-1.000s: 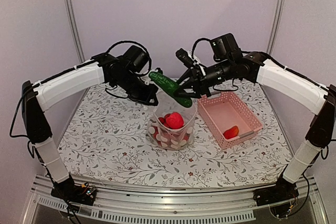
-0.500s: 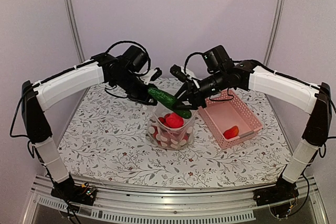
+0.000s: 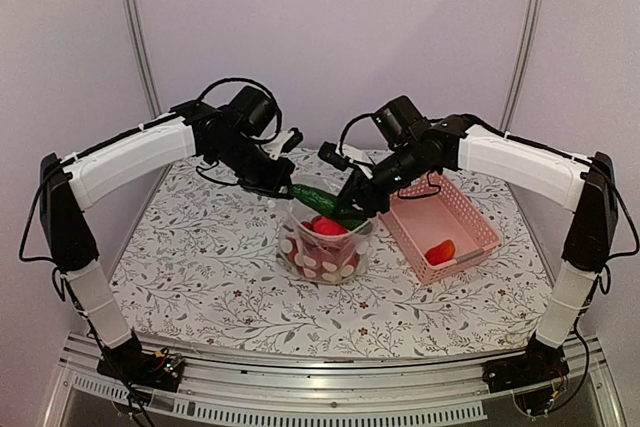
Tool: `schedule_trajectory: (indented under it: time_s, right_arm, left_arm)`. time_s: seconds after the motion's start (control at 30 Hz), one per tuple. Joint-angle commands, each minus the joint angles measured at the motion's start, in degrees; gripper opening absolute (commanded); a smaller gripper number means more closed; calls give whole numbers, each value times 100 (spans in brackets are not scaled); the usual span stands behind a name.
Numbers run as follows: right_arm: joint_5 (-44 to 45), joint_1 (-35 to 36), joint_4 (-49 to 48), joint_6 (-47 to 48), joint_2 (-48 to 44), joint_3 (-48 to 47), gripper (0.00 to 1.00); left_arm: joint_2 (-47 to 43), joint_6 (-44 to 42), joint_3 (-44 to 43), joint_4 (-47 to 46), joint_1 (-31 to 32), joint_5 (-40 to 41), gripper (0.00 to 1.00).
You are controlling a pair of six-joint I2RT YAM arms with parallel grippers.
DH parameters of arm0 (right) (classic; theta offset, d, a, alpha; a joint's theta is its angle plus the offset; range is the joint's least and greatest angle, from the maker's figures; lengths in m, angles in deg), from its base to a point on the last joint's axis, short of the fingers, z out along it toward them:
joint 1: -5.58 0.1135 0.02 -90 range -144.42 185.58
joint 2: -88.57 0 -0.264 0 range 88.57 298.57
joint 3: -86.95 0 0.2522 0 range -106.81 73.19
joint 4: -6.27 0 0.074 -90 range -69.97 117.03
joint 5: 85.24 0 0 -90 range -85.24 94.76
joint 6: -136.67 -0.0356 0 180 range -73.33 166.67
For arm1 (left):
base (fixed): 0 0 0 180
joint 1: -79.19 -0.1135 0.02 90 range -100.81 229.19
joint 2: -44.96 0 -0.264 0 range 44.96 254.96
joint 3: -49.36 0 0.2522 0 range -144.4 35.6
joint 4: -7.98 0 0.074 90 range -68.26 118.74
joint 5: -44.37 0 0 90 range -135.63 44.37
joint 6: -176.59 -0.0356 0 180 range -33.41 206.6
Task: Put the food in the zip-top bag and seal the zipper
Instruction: Place the fake vegetable in the zipper food storage bag.
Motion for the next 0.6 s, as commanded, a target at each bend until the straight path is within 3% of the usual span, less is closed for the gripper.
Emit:
schedule_trajectory:
  time_s: [0.0,0.43,0.57]
  right_arm:
    - [506,22,775,118,396,-358,20]
    - [881,374,2192,454,1266,-1479,25]
    - [976,633,2516,659,1402,-1615,34]
  left_arm:
    - [-265,-50,42,-31,42,-73,0]
    - [-150,14,-6,-66,44,-249,0]
    - [-147,6,-6,-68,38,-249,0]
